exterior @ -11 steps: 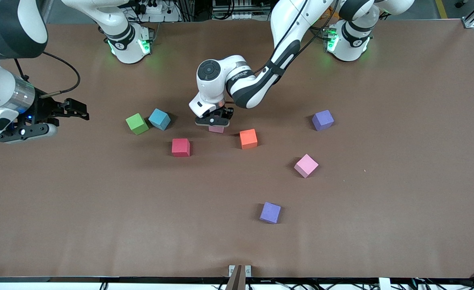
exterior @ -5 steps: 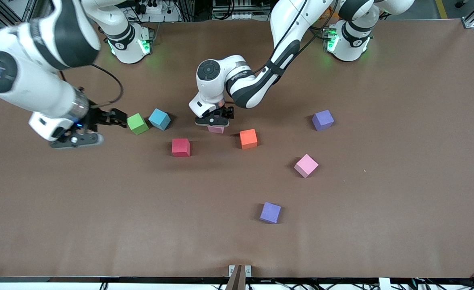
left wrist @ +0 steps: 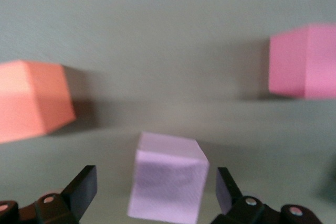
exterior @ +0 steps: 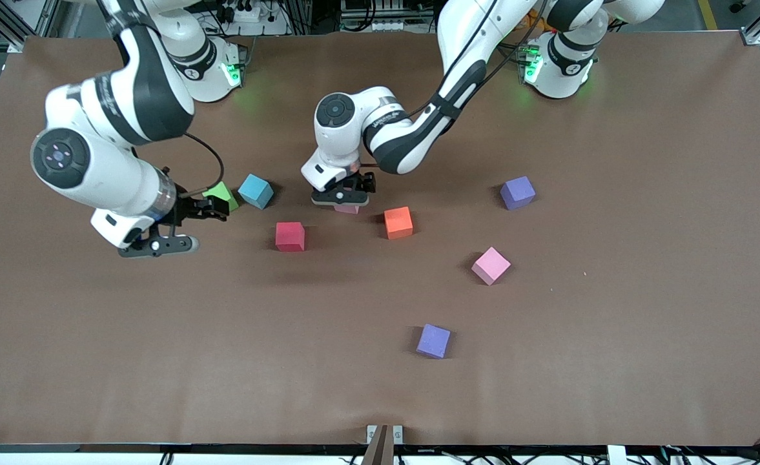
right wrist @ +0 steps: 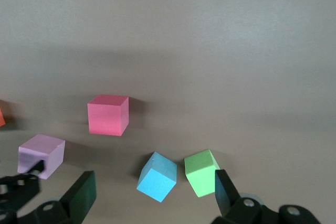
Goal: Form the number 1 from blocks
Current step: 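Move the left gripper to the orange cube while the right gripper grasps red, then lift the orange cube with the left gripper while the right gripper lifts red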
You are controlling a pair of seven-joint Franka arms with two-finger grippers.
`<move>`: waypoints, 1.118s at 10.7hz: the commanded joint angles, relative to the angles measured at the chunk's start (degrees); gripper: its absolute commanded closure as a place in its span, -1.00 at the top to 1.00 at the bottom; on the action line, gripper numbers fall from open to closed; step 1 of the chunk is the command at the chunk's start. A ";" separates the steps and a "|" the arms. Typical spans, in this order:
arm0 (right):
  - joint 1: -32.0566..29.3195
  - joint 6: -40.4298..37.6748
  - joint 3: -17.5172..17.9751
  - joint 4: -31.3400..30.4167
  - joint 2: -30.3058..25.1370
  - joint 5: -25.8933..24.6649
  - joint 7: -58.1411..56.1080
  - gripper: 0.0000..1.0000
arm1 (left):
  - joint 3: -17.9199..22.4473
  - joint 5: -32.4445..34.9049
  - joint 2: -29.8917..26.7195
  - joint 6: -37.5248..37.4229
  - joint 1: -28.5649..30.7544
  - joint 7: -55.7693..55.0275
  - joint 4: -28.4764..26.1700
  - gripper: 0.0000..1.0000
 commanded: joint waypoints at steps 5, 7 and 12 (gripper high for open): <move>7.99 8.92 -0.16 0.19 10.76 0.42 9.98 1.00 | -0.29 -0.51 -5.84 -8.49 9.18 -1.17 -6.15 1.00; 9.40 12.42 -0.16 -1.46 12.35 0.42 11.83 1.00 | -0.37 -2.10 -5.92 -7.43 11.38 -1.17 -7.20 1.00; 10.37 18.50 -0.16 -5.43 14.28 0.42 11.93 1.00 | -0.55 -1.32 -6.09 3.29 9.89 -6.70 -13.79 1.00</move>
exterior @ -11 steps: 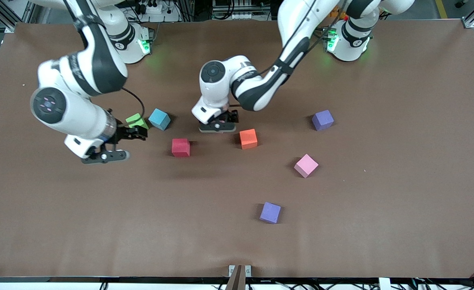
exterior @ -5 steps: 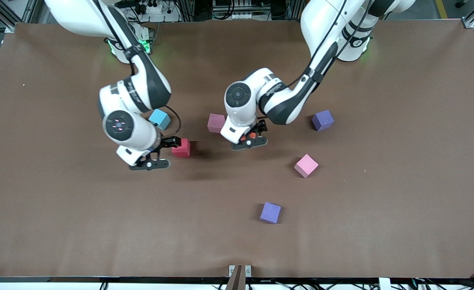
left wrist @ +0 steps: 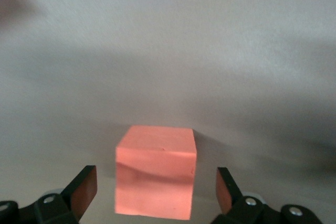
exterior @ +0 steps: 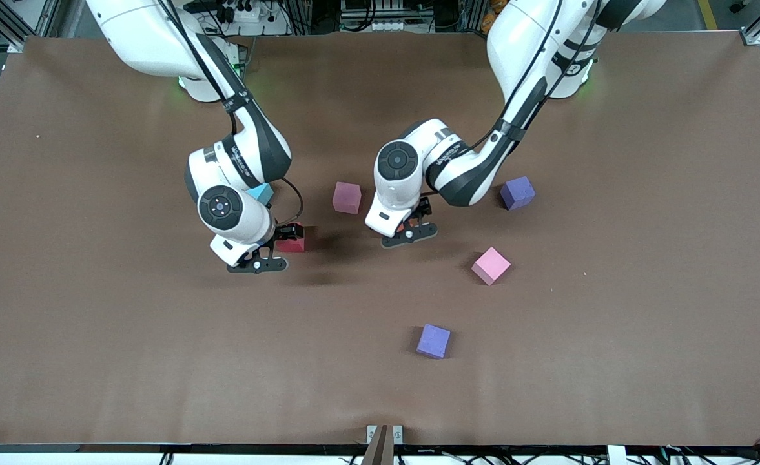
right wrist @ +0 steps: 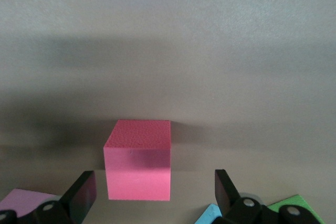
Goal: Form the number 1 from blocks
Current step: 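Lift the orange cube with the left gripper while the right gripper lifts red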
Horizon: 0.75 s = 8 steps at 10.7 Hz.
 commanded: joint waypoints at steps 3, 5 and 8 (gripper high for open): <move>1.52 3.35 -0.16 -0.50 1.87 0.44 1.47 1.00 | -0.10 1.54 -1.62 2.07 -0.53 -1.52 -4.33 1.00; 2.22 4.85 -0.16 -0.41 3.10 0.44 2.53 1.00 | -0.10 1.63 -1.18 2.16 -0.62 -1.43 -4.34 1.00; 2.75 6.69 -0.16 -0.41 4.59 0.44 2.62 1.00 | -0.19 2.07 -1.00 2.07 -0.62 -0.82 -4.34 -0.17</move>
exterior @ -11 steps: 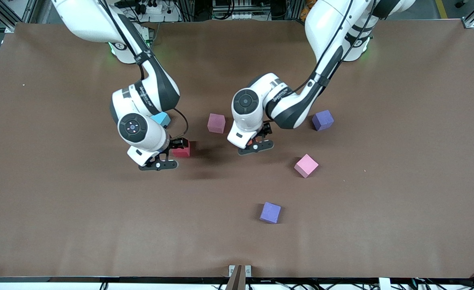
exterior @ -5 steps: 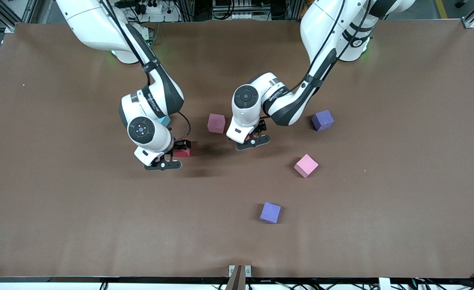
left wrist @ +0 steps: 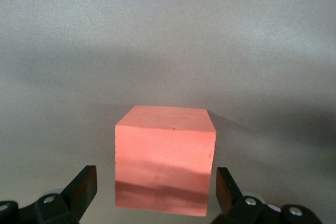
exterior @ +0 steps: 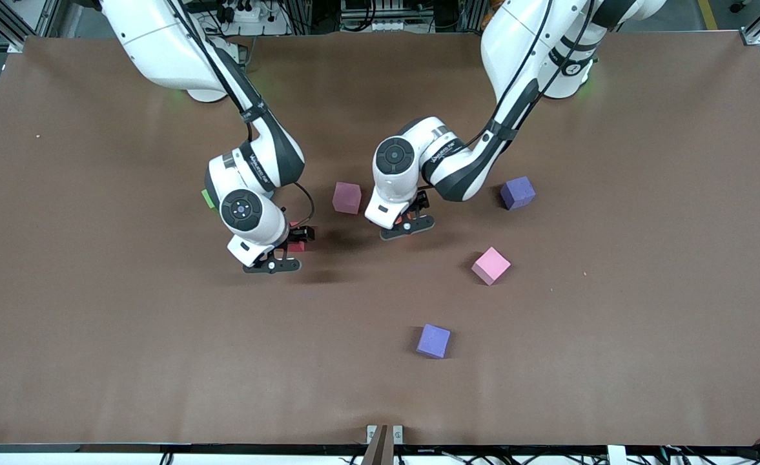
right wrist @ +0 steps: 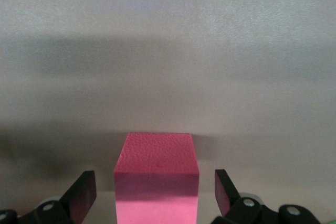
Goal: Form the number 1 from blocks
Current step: 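Lift the orange cube with the left gripper while the right gripper lifts red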
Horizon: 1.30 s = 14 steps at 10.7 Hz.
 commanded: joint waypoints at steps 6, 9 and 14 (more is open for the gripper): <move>0.84 1.82 -0.23 0.15 1.69 0.36 -0.05 -1.00 | -1.00 1.54 -4.14 -4.80 0.13 -0.29 -1.82 -1.00; 0.84 0.85 -0.15 1.90 1.60 1.31 1.71 -1.00 | -2.94 0.83 -9.24 -5.53 0.22 -0.90 -6.02 -1.00; 0.49 -5.46 -0.23 7.26 1.60 4.22 3.12 -1.00 | -12.06 0.30 -12.78 -5.53 -0.30 -6.25 -11.05 -1.00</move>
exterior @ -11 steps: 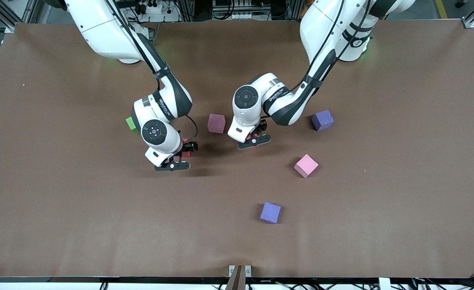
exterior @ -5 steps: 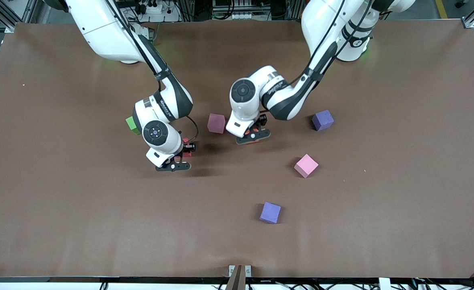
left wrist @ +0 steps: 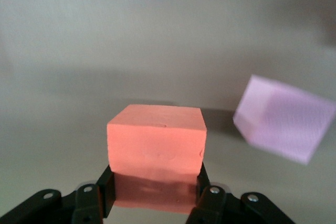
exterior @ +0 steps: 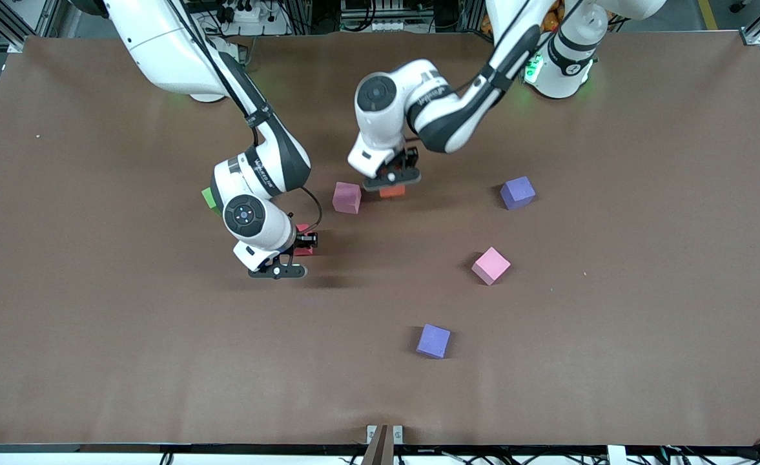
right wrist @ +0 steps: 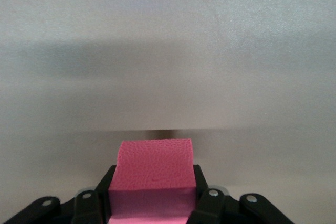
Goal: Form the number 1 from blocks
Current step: 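Lift the orange cube with the left gripper while the right gripper lifts red, then set the orange cube beside the pink cube with the left gripper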
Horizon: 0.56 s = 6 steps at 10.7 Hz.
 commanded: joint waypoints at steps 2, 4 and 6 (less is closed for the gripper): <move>-0.53 -7.45 -0.31 5.13 -0.30 0.90 0.91 -1.00 | -2.55 0.23 0.00 0.12 -3.35 -3.12 -1.26 -1.00; -1.76 -13.43 -0.48 9.00 -0.57 0.90 1.17 -1.00 | -2.46 0.23 2.19 0.64 -6.34 -3.12 0.75 -1.00; -3.34 -17.30 -0.66 10.50 -2.67 0.29 0.57 -1.00 | -2.46 1.10 6.58 0.64 -6.27 -2.07 6.10 -1.00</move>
